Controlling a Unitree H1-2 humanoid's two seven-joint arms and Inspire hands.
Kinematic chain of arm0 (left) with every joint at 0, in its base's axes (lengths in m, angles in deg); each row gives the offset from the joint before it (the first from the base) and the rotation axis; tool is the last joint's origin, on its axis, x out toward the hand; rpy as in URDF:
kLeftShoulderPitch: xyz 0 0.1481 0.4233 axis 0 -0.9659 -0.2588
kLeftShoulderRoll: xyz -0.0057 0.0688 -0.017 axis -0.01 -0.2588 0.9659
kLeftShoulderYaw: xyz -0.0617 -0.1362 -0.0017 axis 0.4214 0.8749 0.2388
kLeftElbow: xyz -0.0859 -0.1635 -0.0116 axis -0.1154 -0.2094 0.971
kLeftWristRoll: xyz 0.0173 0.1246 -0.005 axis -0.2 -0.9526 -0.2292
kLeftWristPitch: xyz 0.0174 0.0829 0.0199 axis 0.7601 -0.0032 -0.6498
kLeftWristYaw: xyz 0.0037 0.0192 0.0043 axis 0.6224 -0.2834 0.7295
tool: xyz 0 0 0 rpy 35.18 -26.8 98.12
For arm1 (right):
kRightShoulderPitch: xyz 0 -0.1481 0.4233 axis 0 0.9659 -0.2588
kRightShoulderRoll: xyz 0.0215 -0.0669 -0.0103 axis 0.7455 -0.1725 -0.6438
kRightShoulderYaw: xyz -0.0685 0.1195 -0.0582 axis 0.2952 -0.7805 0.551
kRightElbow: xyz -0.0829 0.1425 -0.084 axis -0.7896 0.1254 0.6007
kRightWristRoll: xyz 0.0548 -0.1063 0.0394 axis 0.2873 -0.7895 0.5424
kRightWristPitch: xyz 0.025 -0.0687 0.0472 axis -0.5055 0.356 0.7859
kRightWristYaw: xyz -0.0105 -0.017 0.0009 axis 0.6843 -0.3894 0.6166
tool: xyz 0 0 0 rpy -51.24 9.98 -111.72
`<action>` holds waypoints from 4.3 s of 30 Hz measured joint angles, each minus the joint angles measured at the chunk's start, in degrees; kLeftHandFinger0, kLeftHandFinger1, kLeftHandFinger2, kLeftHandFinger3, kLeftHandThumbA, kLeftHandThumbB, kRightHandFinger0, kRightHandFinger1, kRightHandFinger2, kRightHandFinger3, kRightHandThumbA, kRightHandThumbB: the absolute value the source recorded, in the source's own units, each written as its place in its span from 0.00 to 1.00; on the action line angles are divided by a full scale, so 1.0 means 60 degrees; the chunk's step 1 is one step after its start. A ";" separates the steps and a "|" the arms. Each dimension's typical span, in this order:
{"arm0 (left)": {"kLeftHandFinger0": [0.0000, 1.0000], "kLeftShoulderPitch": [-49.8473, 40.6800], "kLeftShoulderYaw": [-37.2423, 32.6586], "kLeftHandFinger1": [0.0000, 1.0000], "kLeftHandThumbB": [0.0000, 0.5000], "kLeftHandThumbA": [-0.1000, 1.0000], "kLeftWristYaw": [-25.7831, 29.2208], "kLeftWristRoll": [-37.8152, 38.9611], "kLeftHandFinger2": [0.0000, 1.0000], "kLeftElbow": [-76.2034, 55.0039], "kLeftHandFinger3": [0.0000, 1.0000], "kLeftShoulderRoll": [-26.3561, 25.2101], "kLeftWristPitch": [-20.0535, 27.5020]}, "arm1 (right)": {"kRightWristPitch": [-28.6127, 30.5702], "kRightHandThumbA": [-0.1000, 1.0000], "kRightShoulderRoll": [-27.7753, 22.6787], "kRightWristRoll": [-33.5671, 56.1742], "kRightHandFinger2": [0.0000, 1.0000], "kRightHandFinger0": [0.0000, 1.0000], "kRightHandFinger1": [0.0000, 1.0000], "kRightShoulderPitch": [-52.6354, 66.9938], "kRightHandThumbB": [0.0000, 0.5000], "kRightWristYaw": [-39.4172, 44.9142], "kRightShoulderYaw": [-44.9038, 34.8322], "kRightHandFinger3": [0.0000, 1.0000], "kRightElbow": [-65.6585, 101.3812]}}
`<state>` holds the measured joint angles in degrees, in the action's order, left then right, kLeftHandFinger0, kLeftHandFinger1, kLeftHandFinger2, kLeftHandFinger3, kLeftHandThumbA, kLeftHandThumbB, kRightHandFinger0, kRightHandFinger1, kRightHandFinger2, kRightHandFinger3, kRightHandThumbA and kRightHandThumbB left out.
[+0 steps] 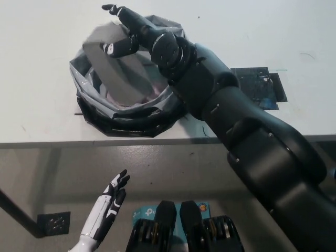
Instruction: Use the right hand to pick up a small rectangular container and put it into a plastic bag and lift the bag
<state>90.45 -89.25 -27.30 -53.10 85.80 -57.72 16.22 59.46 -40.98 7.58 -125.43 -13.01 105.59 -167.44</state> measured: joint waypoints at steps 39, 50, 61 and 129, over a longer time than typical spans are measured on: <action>1.00 0.0124 -0.0101 1.00 0.61 0.97 -0.0024 -0.0177 1.00 -0.0158 1.00 -0.0094 0.0008 | -0.0220 0.99 -0.1902 -0.1583 1.00 1.00 1.00 -0.0013 0.90 -0.1564 0.1018 1.00 0.0052; 1.00 0.0148 -0.0142 1.00 0.56 0.93 -0.0026 -0.0197 1.00 -0.0203 1.00 -0.0095 -0.0044 | -0.0643 1.00 -0.1569 -0.1435 1.00 1.00 1.00 0.0521 0.96 -0.1492 0.0566 1.00 -0.0003; 1.00 0.0183 -0.0167 1.00 0.47 0.83 -0.0030 -0.0244 1.00 -0.0233 1.00 -0.0119 -0.0052 | -0.0934 1.00 -0.1193 -0.1161 1.00 1.00 1.00 0.0553 0.97 -0.1311 -0.0024 1.00 -0.0031; 1.00 0.0708 -0.0206 1.00 0.46 0.81 -0.0171 -0.0334 1.00 -0.0178 1.00 -0.0135 -0.0089 | -0.2283 0.48 -0.1258 0.0077 0.26 0.04 0.06 0.1016 0.20 -0.1293 -0.1873 1.00 -0.0491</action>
<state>94.69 -90.48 -28.32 -55.10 84.74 -58.53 15.69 45.76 -48.53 8.04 -119.33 -20.77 94.35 -170.38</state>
